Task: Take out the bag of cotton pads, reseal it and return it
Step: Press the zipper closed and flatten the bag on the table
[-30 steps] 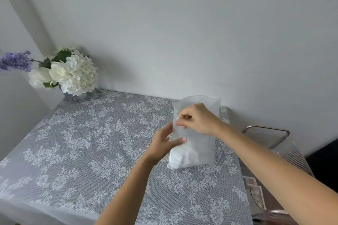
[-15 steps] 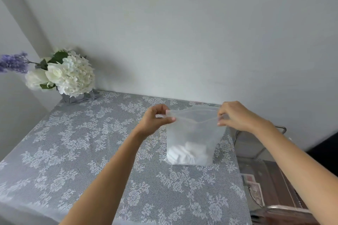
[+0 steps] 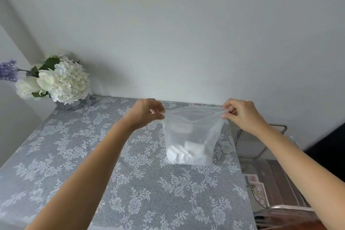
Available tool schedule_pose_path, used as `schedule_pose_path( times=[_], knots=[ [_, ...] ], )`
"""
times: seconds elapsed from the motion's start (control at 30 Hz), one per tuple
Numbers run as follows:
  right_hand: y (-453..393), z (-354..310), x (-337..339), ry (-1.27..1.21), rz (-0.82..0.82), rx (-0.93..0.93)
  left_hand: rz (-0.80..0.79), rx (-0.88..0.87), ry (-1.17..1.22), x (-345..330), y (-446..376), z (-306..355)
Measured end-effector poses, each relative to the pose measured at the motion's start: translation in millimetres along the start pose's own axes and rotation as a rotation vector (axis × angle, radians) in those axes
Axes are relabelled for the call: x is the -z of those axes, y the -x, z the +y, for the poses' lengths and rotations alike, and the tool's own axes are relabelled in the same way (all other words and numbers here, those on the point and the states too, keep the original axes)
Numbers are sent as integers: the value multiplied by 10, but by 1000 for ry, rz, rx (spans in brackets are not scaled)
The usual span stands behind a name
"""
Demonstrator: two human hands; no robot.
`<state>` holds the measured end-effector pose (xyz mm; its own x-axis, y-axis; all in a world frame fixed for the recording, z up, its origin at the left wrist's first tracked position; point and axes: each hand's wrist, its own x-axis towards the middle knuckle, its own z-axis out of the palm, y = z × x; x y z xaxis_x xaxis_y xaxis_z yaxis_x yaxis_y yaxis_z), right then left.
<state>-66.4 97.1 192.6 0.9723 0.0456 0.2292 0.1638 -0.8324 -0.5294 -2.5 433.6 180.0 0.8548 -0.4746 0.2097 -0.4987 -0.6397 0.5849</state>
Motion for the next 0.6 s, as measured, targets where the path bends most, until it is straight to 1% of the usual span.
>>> schedule_pose_path(
  times=[0.2, 0.43, 0.6],
  knots=[
    [-61, 71, 0, 55, -27, 24, 23, -39, -86, -70, -41, 37],
    [-22, 80, -39, 80, 44, 57, 49, -14, -39, -79, -20, 41],
    [-40, 33, -59, 89, 13, 55, 12, 4, -96, -73, -35, 45]
  ],
)
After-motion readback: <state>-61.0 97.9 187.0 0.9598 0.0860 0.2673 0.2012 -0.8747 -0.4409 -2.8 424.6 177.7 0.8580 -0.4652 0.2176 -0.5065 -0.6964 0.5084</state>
